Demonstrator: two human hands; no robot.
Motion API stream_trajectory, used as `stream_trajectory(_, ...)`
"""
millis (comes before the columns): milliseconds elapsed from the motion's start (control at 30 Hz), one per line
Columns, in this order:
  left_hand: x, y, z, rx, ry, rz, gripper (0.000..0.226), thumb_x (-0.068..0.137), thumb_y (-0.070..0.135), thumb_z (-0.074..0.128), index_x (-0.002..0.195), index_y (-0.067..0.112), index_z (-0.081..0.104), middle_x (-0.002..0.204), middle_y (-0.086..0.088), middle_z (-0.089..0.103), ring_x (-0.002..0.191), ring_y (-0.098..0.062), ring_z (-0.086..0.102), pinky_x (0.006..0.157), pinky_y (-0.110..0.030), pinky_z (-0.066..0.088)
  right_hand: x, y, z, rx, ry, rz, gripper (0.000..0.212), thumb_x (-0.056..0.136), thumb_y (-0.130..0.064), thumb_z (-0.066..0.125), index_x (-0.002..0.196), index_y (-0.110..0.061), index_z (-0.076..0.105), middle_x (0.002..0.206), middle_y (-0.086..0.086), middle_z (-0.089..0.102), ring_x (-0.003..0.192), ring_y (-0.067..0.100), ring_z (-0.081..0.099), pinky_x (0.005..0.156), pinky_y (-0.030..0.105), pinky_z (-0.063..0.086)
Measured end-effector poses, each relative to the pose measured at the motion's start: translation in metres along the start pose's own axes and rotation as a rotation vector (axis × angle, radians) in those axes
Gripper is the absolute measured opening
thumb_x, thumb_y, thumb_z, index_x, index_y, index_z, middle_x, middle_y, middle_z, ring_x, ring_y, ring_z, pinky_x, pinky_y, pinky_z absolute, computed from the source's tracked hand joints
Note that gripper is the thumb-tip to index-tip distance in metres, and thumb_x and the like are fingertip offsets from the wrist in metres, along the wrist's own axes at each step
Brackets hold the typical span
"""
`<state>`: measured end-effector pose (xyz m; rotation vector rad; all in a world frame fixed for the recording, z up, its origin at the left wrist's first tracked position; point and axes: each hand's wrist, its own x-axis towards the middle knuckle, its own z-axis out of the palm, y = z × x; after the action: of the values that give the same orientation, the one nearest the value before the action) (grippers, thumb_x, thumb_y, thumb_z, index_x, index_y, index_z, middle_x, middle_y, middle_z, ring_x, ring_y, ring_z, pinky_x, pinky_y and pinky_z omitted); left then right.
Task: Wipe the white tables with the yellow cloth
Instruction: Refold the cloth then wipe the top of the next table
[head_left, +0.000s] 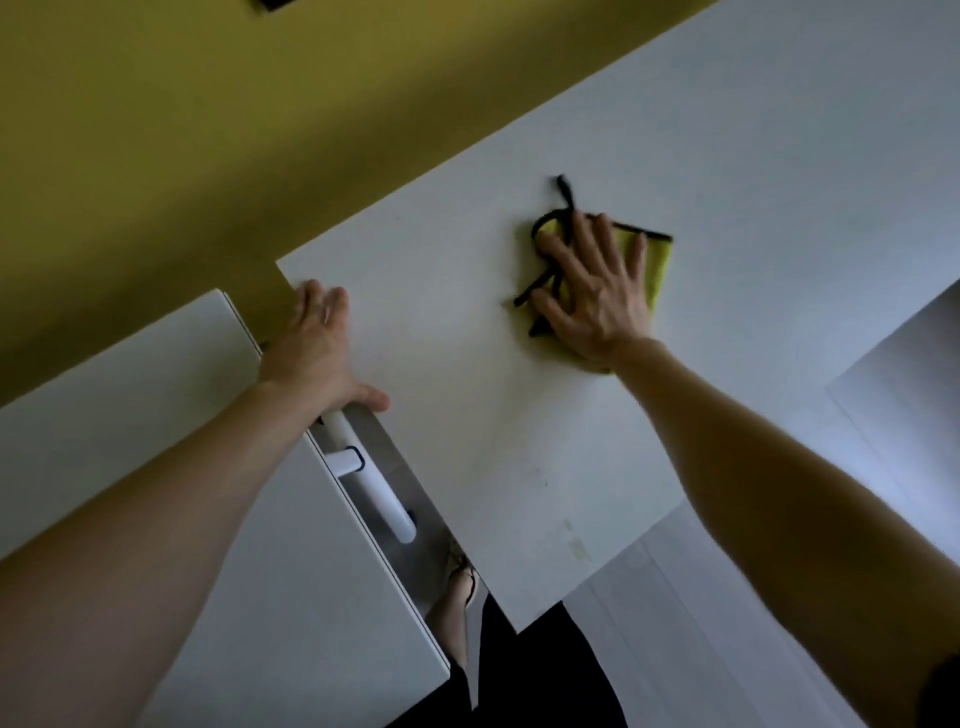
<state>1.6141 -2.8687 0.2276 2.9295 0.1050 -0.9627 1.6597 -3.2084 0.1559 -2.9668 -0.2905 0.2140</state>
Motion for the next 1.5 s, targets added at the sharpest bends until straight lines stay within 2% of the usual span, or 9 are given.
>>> stream_trajectory(167,0.001,0.000,0.003,0.038,0.019,0.001,0.159,0.065,0.067,0.096,0.171,0.009,-0.008,0.180,-0.021,-0.010,0.168,-0.032,-0.010,0.135,-0.040,0.008,-0.081,-0.127,0.033,-0.015,-0.123,-0.575,0.079,0.103,-0.068,0.045,0.172,-0.039,0.021,0.182,0.006,0.007,0.168,0.036,-0.001,0.128,0.074,0.002)
stream_trajectory(267,0.001,-0.002,0.003,0.044,0.013,-0.006,0.160,0.065,0.070,0.094,0.172,0.011,-0.010,0.180,-0.016,-0.013,0.168,-0.030,-0.011,0.136,-0.040,0.008,-0.071,-0.108,0.036,0.000,-0.135,-0.719,0.073,0.106,-0.064,0.044,0.171,-0.037,0.025,0.182,0.004,0.007,0.169,0.033,-0.001,0.130,0.070,0.003)
stream_trajectory(600,0.009,-0.007,0.016,-0.054,0.028,-0.026,0.167,0.056,0.077,0.093,0.172,0.019,-0.013,0.181,-0.009,-0.017,0.167,-0.027,-0.017,0.137,-0.046,0.010,0.113,0.032,-0.015,0.011,-0.005,0.076,0.073,0.103,-0.071,0.035,0.168,-0.039,0.025,0.182,0.002,0.006,0.168,0.033,0.000,0.128,0.073,0.001)
stream_trajectory(800,0.009,-0.002,0.015,-0.071,0.037,-0.029,0.168,0.052,0.072,0.097,0.172,0.016,-0.007,0.181,-0.014,-0.013,0.167,-0.029,-0.015,0.137,-0.047,0.013,0.030,-0.109,0.016,-0.026,-0.096,-0.561,0.078,0.104,-0.067,0.043,0.172,-0.035,0.023,0.182,0.010,0.007,0.168,0.039,0.000,0.127,0.074,0.000)
stream_trajectory(933,0.009,0.001,0.012,-0.085,0.050,-0.052,0.166,0.050,0.068,0.100,0.172,0.018,-0.001,0.181,-0.014,-0.012,0.168,-0.030,-0.014,0.137,-0.049,0.014,0.029,-0.111,0.026,0.005,-0.097,-0.804,0.069,0.108,-0.060,0.042,0.171,-0.036,0.026,0.182,0.005,0.010,0.168,0.033,0.002,0.131,0.068,0.001)
stream_trajectory(1000,0.008,0.001,0.010,-0.093,0.030,-0.052,0.166,0.055,0.068,0.099,0.172,0.018,-0.008,0.180,-0.011,-0.019,0.167,-0.028,-0.018,0.137,-0.047,0.007,0.058,-0.071,0.021,-0.005,-0.064,-0.777,0.068,0.107,-0.057,0.047,0.170,-0.038,0.030,0.182,0.001,0.014,0.169,0.030,0.007,0.132,0.066,0.004)
stream_trajectory(1133,0.008,0.001,0.012,-0.112,0.020,-0.043,0.164,0.060,0.067,0.097,0.171,0.019,-0.015,0.179,-0.009,-0.023,0.166,-0.027,-0.020,0.137,-0.048,0.006,0.128,0.015,-0.006,0.002,0.008,-0.314,0.066,0.103,-0.058,0.046,0.165,-0.040,0.034,0.181,-0.002,0.016,0.167,0.030,0.014,0.128,0.071,0.014)
stream_trajectory(1267,0.009,-0.004,0.015,-0.117,0.022,-0.018,0.161,0.064,0.069,0.094,0.170,0.020,-0.018,0.178,-0.009,-0.025,0.165,-0.027,-0.024,0.138,-0.047,0.003,0.138,-0.017,-0.008,0.037,0.031,0.015,0.071,0.102,-0.061,0.044,0.167,-0.039,0.027,0.182,0.001,0.007,0.168,0.032,0.004,0.128,0.073,0.006)
stream_trajectory(1500,-0.001,-0.013,0.022,-0.059,0.120,-0.116,0.171,0.054,0.095,0.078,0.170,0.014,-0.018,0.180,-0.015,-0.019,0.167,-0.032,-0.019,0.136,-0.054,0.003,0.094,-0.190,0.024,-0.047,-0.108,-0.647,0.068,0.107,-0.061,0.030,0.171,-0.039,0.021,0.182,0.003,0.008,0.169,0.032,-0.001,0.130,0.069,0.004)
